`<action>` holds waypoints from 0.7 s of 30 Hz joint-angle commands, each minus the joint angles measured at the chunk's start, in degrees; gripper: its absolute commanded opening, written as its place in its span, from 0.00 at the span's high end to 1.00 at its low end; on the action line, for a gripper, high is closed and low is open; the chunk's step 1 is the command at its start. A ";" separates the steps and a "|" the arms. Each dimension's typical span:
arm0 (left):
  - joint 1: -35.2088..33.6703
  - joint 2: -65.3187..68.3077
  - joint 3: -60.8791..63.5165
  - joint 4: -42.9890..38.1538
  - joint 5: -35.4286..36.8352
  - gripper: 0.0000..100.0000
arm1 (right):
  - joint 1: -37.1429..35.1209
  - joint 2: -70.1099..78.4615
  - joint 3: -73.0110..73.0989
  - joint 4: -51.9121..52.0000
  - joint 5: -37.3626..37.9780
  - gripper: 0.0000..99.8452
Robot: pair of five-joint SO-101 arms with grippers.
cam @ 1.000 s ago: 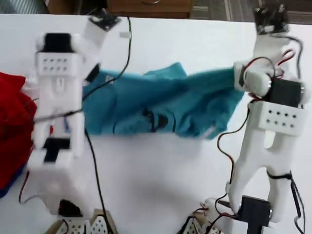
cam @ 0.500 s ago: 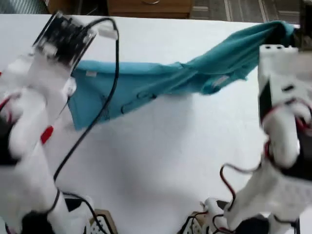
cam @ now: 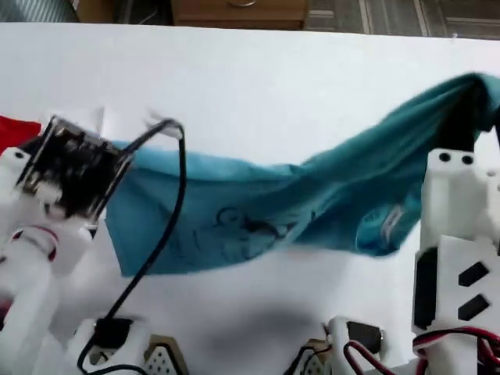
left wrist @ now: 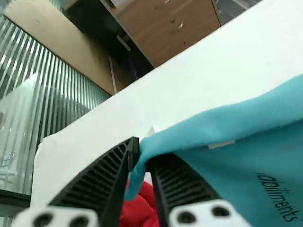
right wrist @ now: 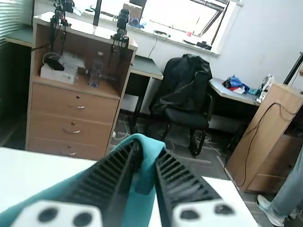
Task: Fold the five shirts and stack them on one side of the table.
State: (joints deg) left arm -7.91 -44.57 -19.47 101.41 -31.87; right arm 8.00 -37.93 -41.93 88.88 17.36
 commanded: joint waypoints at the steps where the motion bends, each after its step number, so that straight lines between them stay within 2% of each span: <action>1: -2.90 -3.52 1.19 -0.88 0.09 0.97 | 0.66 -0.84 -1.58 0.40 0.44 0.98; 7: -4.22 -8.09 2.59 -0.62 0.35 0.97 | 0.40 -4.88 -3.16 1.98 0.00 0.98; 15: -4.22 -13.19 12.00 -1.58 0.62 0.97 | 0.40 -12.53 -2.55 3.47 0.44 0.98; 21: -4.31 -17.05 9.80 -2.20 0.53 0.97 | 0.40 -15.96 -2.99 4.44 0.44 0.98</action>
State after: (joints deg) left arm -11.52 -60.48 -7.96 100.62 -31.87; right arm 8.00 -52.70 -44.22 93.10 17.45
